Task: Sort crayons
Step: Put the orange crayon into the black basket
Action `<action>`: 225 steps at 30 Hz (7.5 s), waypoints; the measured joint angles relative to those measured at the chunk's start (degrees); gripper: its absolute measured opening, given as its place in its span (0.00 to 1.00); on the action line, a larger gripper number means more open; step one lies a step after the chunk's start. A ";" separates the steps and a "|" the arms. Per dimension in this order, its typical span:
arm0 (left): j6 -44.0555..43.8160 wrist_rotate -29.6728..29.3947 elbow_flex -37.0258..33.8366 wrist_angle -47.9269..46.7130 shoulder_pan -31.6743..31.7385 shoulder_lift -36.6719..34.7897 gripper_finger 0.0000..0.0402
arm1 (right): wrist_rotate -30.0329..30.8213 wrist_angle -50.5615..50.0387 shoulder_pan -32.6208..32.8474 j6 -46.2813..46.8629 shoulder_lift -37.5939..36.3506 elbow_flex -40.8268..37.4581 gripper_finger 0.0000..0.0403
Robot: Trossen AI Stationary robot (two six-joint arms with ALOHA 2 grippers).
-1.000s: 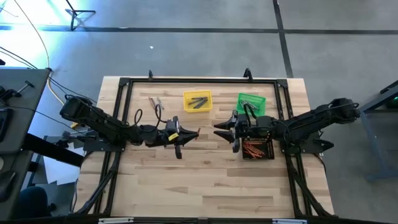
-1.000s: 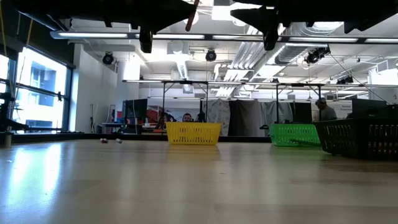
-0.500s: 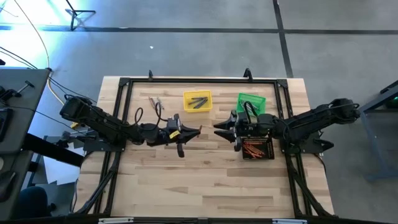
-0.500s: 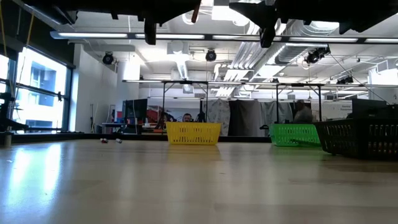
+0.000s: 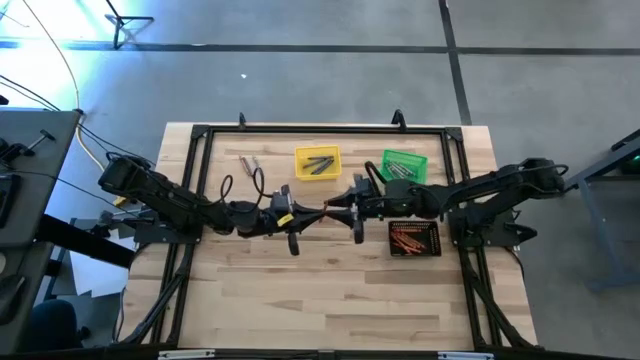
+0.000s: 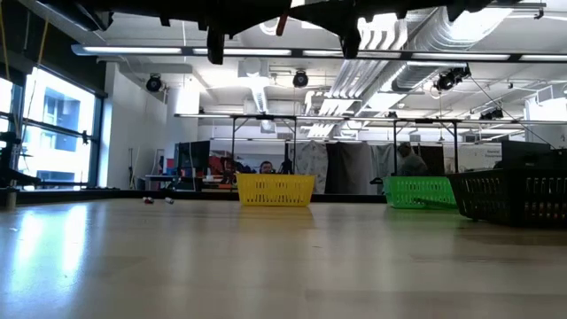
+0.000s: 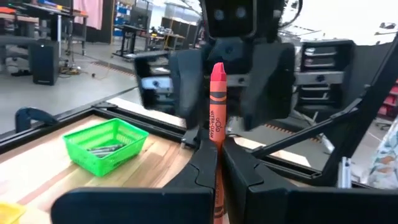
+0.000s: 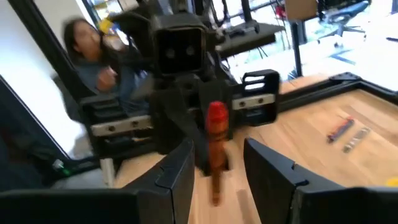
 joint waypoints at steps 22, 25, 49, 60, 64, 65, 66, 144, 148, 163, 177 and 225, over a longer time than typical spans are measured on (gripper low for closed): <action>0.69 -0.41 0.00 0.37 -0.41 -0.04 0.00 | 3.07 -4.73 -0.62 -2.64 0.52 4.57 0.23; 0.89 -0.51 0.00 0.33 -0.41 -0.04 0.00 | 2.97 -4.68 -0.61 -2.50 0.52 4.57 0.12; 2.44 -5.28 0.00 -2.67 0.00 -0.21 0.31 | 4.09 -40.91 -9.31 5.81 -9.40 4.55 0.00; 0.01 -5.18 -0.02 -8.71 -0.45 -0.21 0.27 | 6.46 -80.38 4.97 33.17 -11.21 4.55 0.00; -0.07 -5.18 -0.02 -8.72 -0.45 -0.24 0.27 | 8.68 -86.38 9.70 41.29 -10.12 3.81 0.00; -0.09 -5.18 -0.02 -8.75 -0.45 -0.24 0.26 | 8.40 -86.67 10.60 42.68 -9.82 3.16 0.00; -0.15 -5.18 -0.02 -8.83 -0.45 -0.24 0.26 | 7.92 -86.71 11.37 43.59 -9.53 2.38 0.00; -7.99 8.47 3.43 -66.65 47.61 -2.20 0.22 | 14.83 -69.99 -7.41 9.04 -8.33 8.68 0.35; -9.30 9.35 3.43 -68.22 47.61 -2.20 0.22 | 14.66 -70.35 -7.41 7.56 -8.33 8.68 0.35; -21.65 1.73 2.28 -77.02 47.59 -2.20 0.22 | 14.64 -70.41 -7.41 3.94 -8.33 8.68 0.35; -24.65 -0.63 -0.59 -77.55 49.25 -2.18 0.24 | 14.68 -70.17 -7.41 2.86 -8.33 8.68 0.35; -17.52 2.02 -0.10 -80.39 52.52 7.37 0.01 | 5.60 -70.46 -7.34 3.04 -8.33 8.68 0.35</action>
